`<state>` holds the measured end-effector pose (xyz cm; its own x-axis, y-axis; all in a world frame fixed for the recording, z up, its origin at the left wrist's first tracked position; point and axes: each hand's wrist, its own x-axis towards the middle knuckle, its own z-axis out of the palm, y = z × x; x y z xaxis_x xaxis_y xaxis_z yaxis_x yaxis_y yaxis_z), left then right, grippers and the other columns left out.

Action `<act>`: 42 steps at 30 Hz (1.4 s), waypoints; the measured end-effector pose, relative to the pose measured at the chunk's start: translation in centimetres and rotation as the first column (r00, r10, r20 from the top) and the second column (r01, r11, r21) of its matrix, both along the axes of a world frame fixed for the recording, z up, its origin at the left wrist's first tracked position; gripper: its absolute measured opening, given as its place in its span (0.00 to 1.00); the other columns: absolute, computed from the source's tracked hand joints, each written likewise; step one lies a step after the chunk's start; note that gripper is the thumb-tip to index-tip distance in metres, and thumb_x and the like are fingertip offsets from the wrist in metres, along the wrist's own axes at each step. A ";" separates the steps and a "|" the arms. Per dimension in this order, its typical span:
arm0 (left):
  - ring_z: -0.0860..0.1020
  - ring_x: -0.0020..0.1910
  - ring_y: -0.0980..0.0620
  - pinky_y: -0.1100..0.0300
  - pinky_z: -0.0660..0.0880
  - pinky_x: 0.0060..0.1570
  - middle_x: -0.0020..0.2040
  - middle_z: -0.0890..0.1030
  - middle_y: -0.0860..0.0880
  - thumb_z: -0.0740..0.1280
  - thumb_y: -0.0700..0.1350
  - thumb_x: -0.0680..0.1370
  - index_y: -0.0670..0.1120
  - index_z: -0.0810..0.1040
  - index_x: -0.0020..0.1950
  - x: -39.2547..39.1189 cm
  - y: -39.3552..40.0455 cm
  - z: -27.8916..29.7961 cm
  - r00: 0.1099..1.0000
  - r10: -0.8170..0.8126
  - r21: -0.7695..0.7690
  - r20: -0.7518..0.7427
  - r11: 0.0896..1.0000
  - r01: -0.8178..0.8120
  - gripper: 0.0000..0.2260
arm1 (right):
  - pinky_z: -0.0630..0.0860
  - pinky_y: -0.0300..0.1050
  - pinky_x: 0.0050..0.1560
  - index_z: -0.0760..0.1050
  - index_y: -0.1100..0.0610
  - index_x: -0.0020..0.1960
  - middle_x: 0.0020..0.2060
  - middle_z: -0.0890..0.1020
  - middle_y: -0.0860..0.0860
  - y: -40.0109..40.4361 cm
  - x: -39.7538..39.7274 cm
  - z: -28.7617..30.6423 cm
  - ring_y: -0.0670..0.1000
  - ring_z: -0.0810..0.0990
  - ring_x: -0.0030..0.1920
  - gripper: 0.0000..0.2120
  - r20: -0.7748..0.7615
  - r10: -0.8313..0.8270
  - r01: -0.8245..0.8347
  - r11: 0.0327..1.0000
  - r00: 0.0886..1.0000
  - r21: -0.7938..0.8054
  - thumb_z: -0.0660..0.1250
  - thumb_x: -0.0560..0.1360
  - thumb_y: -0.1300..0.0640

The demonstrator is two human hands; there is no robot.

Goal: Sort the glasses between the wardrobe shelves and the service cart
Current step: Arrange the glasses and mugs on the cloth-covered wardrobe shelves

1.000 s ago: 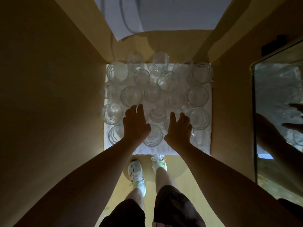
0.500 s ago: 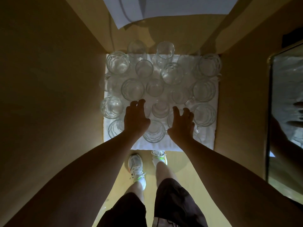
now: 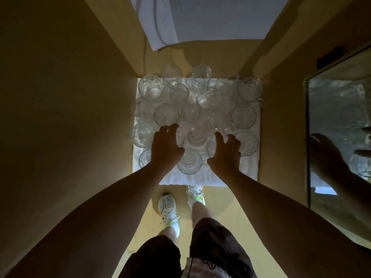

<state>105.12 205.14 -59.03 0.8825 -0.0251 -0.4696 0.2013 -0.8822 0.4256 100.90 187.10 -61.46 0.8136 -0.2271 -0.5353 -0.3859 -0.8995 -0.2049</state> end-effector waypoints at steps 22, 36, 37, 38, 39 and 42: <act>0.77 0.62 0.41 0.53 0.75 0.54 0.63 0.78 0.45 0.76 0.53 0.64 0.49 0.67 0.73 -1.4 0.7 13.8 0.963 0.064 -0.106 0.261 0.994 -0.037 0.39 | 0.75 0.53 0.56 0.60 0.45 0.76 0.69 0.66 0.57 1.0 0.1 15.1 0.61 0.66 0.68 0.46 0.225 -0.068 0.070 0.998 0.972 -0.004 0.80 0.65 0.48; 0.76 0.62 0.43 0.56 0.74 0.54 0.62 0.80 0.48 0.78 0.56 0.64 0.49 0.72 0.68 -6.8 2.6 26.5 0.876 0.180 -0.291 0.448 0.956 -0.047 0.36 | 0.76 0.53 0.60 0.62 0.45 0.76 0.66 0.72 0.57 3.4 -6.1 29.4 0.60 0.69 0.68 0.48 0.381 -0.015 0.046 0.996 0.924 -0.073 0.80 0.61 0.45; 0.76 0.62 0.43 0.54 0.75 0.56 0.61 0.80 0.48 0.78 0.56 0.63 0.49 0.72 0.68 -7.2 2.7 27.5 0.869 0.199 -0.315 0.452 0.948 -0.054 0.36 | 0.76 0.52 0.60 0.62 0.46 0.77 0.66 0.73 0.57 3.5 -6.7 30.4 0.61 0.70 0.68 0.48 0.390 0.004 0.028 0.997 0.921 -0.076 0.80 0.61 0.46; 0.76 0.62 0.43 0.52 0.76 0.58 0.61 0.80 0.47 0.78 0.57 0.63 0.49 0.72 0.68 -7.7 2.8 28.5 0.862 0.213 -0.332 0.460 0.942 -0.056 0.36 | 0.76 0.52 0.60 0.63 0.46 0.76 0.66 0.73 0.57 3.5 -7.3 31.4 0.61 0.70 0.68 0.48 0.397 0.018 0.012 0.997 0.917 -0.073 0.80 0.61 0.46; 0.77 0.62 0.43 0.51 0.77 0.58 0.61 0.80 0.47 0.79 0.56 0.63 0.48 0.73 0.68 -8.2 2.9 29.5 0.852 0.224 -0.344 0.474 0.937 -0.055 0.36 | 0.76 0.52 0.59 0.63 0.47 0.76 0.66 0.72 0.58 3.6 -7.9 32.3 0.61 0.70 0.68 0.48 0.402 0.020 0.005 0.998 0.915 -0.060 0.80 0.61 0.47; 0.78 0.61 0.43 0.51 0.77 0.58 0.61 0.81 0.47 0.78 0.56 0.62 0.47 0.75 0.68 -10.6 3.0 32.0 0.815 0.258 -0.377 0.519 0.925 -0.053 0.36 | 0.77 0.53 0.58 0.63 0.48 0.76 0.66 0.72 0.59 3.6 -9.6 35.0 0.62 0.71 0.67 0.47 0.410 0.037 -0.021 0.999 0.911 -0.042 0.80 0.61 0.48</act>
<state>94.56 208.14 -26.99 0.9915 0.0732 0.1074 -0.0351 -0.6450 0.7633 91.25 190.74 -26.47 0.9663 -0.2128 -0.1445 -0.2483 -0.9187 -0.3073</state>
